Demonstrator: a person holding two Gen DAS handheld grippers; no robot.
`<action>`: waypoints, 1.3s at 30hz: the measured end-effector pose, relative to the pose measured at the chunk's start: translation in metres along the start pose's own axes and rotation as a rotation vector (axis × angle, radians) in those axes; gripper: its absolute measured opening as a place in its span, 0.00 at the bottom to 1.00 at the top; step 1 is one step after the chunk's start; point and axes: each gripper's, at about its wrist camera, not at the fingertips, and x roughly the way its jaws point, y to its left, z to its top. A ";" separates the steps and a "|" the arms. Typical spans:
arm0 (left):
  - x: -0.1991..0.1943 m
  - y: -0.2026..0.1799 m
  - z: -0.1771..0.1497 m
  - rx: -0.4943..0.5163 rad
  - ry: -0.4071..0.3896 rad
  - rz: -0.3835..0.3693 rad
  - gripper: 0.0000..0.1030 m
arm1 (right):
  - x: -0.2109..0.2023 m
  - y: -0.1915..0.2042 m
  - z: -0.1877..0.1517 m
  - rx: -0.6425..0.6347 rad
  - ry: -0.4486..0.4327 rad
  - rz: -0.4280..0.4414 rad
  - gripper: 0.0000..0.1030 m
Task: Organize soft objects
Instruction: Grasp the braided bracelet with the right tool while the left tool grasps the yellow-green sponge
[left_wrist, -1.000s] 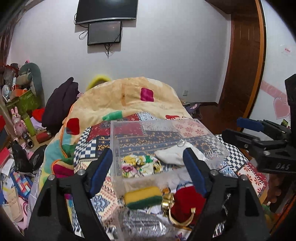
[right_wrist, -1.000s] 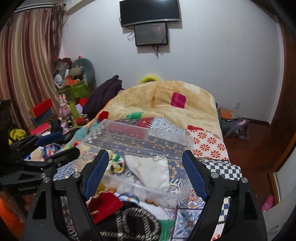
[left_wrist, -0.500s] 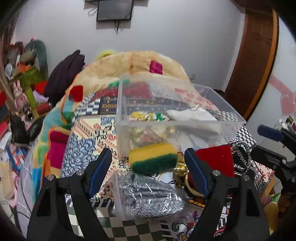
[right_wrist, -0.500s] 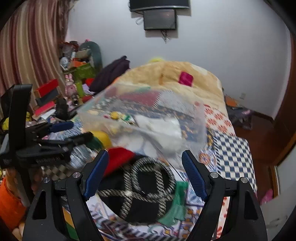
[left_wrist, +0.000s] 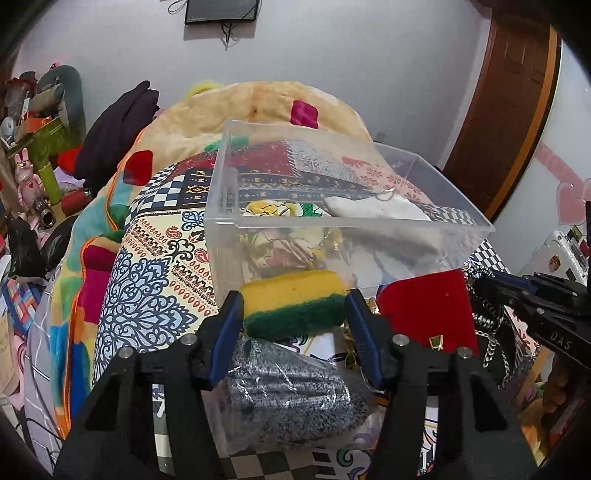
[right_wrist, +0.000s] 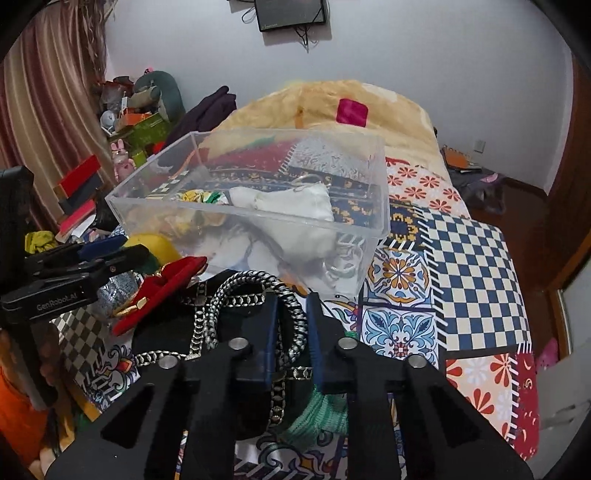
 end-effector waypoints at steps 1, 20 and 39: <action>0.000 0.001 0.000 -0.003 -0.001 -0.003 0.51 | -0.002 0.000 0.000 -0.002 -0.008 0.000 0.11; -0.024 0.004 0.002 -0.026 -0.022 -0.016 0.37 | -0.038 0.000 0.012 0.009 -0.135 0.035 0.07; 0.026 -0.005 0.004 -0.048 0.103 0.010 0.62 | -0.042 -0.011 0.009 -0.009 -0.133 0.005 0.07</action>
